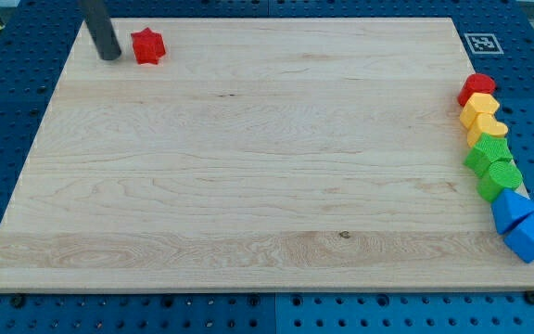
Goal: Push the red star to the top left of the red circle
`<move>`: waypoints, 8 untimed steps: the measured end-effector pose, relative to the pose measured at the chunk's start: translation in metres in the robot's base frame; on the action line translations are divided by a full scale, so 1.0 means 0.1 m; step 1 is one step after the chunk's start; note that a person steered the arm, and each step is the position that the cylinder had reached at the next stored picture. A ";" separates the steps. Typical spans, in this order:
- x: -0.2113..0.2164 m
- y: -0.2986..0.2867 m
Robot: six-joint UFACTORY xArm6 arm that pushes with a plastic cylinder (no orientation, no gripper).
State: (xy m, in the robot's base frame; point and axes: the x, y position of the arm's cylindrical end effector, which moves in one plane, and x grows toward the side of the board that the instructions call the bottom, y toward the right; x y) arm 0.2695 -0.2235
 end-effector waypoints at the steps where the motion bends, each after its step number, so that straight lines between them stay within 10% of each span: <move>1: -0.08 0.29; 8: -0.08 1.55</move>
State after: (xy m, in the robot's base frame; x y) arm 0.2616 -0.0680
